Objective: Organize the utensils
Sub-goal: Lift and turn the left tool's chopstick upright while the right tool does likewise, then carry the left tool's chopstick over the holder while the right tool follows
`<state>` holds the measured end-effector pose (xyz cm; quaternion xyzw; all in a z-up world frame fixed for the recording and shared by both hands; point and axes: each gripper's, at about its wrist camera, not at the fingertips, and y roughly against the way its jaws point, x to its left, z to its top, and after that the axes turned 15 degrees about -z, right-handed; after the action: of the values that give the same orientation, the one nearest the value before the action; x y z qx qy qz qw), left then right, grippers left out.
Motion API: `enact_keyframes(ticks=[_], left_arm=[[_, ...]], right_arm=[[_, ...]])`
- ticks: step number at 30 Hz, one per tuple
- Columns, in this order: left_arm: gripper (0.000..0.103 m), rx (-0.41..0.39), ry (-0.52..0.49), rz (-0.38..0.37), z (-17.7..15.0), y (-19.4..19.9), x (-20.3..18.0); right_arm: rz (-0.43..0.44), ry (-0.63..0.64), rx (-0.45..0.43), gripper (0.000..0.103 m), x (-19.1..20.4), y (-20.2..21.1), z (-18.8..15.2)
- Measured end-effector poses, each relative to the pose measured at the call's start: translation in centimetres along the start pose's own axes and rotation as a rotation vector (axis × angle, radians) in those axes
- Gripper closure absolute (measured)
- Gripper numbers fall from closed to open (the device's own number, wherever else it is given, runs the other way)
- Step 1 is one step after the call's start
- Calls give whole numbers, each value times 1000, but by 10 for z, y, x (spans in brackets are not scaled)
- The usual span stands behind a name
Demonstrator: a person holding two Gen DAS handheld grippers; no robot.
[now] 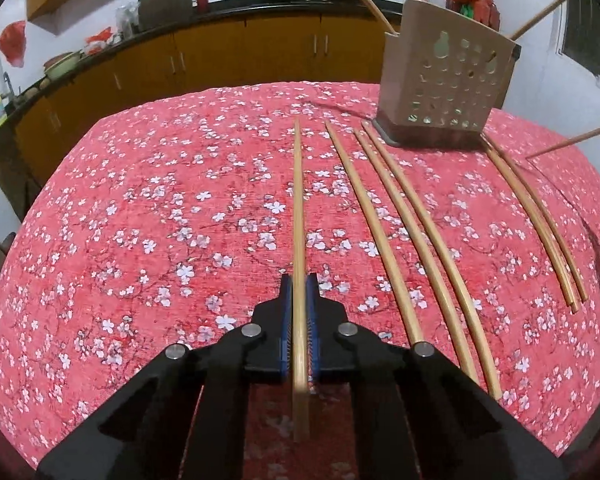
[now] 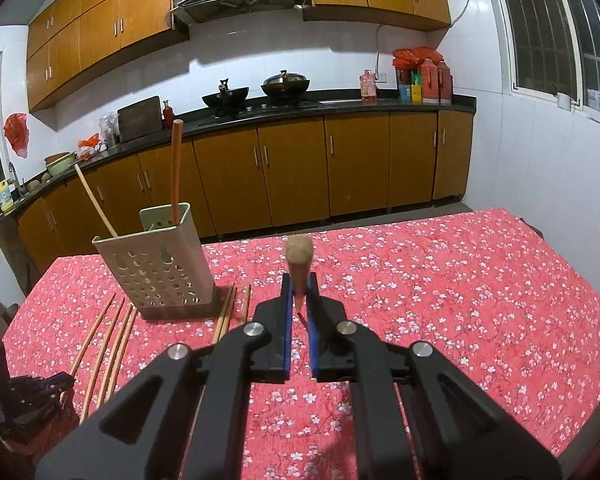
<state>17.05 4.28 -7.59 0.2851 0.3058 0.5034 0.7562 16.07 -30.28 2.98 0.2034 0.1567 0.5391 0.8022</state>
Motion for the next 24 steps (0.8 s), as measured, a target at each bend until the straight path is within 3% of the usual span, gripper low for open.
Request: enact_keyframes(ticks=[6,24], left_arm=[[95,12,0,3,2,6,3],[96,-305,22,-17,73,103,7]], right_arm=[[-3,-8,-4,95,-2,1,1],[-2,-26,-65,95,-10,14,19]])
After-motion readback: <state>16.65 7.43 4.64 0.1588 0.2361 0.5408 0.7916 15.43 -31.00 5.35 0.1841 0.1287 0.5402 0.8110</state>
